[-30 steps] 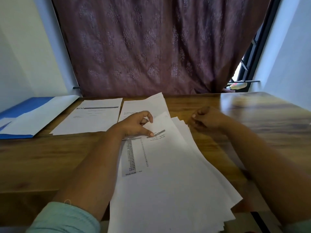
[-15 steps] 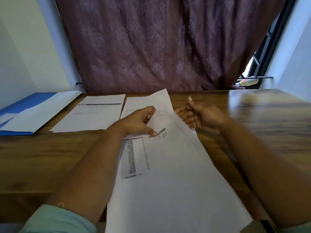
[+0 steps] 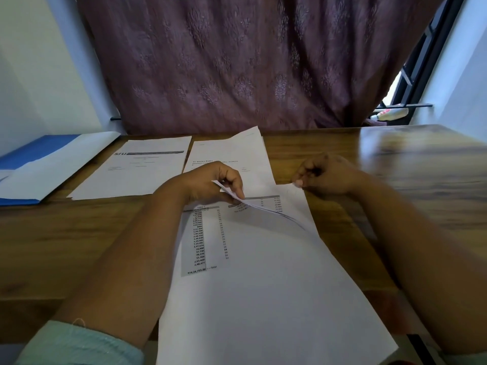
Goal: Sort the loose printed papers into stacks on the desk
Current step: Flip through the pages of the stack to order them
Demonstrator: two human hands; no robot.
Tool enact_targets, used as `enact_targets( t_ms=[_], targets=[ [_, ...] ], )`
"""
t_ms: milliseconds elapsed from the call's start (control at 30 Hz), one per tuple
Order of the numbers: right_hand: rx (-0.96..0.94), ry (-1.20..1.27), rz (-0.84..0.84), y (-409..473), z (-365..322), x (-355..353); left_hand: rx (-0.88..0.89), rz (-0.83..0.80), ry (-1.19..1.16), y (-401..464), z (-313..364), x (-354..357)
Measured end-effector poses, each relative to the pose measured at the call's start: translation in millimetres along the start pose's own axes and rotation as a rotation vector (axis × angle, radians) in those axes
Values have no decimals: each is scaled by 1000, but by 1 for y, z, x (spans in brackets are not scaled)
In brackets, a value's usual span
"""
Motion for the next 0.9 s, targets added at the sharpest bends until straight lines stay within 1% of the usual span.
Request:
enact_targets(
  t_ms=[100, 200, 267, 333, 533, 767, 900],
  targets=[
    [-33, 19, -22, -2, -4, 5, -3, -2, 4, -1, 0, -1],
    [-41, -32, -70, -1, -8, 13, 1, -1, 12, 0, 0, -1],
    [-9, -89, -144, -3, -8, 22, 0, 2, 16, 0, 0, -1],
    [28, -116, -181, -3, -6, 27, 2, 0, 14, 0, 0, -1],
    [60, -104, -187, 1, -2, 31, 4, -8, 2, 0, 2, -1],
    [136, -70, -232, -1, 2, 34, 6, -21, -3, -1, 3, 0],
    [136, -57, -204, 0, 2, 32, -4, -17, -13, -2, 3, 0]
  ],
)
Point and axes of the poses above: each hand's wrist, its own y-axis towards the middle knuckle, its own x-axis out of the palm, z = x × y, the point moved 8 cm from there along y, towards the middle knuckle, and after that the axes turned 9 degrees about y, right-handed, at the moved point
